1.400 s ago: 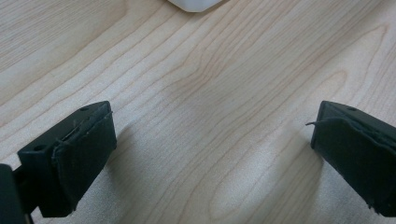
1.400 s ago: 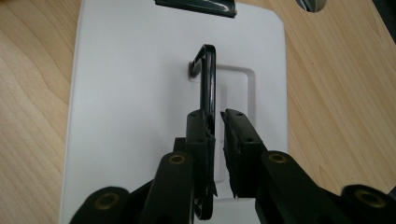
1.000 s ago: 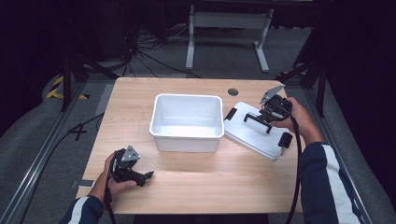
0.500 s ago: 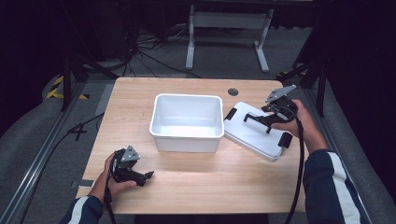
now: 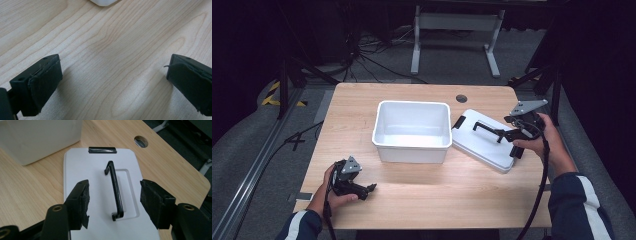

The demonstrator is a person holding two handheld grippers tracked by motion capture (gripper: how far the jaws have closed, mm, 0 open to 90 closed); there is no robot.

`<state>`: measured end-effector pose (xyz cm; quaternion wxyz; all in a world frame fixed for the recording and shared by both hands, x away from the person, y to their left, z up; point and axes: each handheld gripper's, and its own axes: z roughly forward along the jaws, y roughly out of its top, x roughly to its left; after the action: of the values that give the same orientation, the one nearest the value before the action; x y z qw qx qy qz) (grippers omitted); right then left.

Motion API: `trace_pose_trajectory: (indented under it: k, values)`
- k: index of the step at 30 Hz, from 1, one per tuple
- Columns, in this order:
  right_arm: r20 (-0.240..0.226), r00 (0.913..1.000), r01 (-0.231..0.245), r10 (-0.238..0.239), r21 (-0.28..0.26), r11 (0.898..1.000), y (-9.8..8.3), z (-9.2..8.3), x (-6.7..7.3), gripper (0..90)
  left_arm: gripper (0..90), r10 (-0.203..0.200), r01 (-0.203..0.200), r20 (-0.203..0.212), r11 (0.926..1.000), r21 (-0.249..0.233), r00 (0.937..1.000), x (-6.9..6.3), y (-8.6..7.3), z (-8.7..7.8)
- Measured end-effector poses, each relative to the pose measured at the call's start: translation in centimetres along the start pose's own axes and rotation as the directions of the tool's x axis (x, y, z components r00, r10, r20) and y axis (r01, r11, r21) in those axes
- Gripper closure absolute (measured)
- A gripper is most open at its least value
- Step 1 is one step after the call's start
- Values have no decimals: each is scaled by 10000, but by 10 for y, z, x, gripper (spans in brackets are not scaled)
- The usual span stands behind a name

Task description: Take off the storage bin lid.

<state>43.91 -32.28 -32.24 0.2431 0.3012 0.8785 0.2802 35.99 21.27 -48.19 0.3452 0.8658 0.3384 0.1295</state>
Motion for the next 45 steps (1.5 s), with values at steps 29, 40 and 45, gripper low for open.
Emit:
trace_pose_trajectory:
  k: [29, 40, 45]
  values:
    - [74, 9986, -527, 530, -311, 9981, -122, -5, 60, 361, 6, -34, 34, 14, 10000, 4, 10000, 0, 0, 0]
    - [-587, 9852, -1628, 1609, -282, 9863, -162, 19, 71, 332, 5, -25, 25, 20, 10000, -1, 10000, 0, 0, 0]
    - [-808, 9649, -2561, 2500, -761, 9637, -171, 22, 68, 275, 6, -28, 28, 18, 10000, 0, 10000, 0, 0, 0]
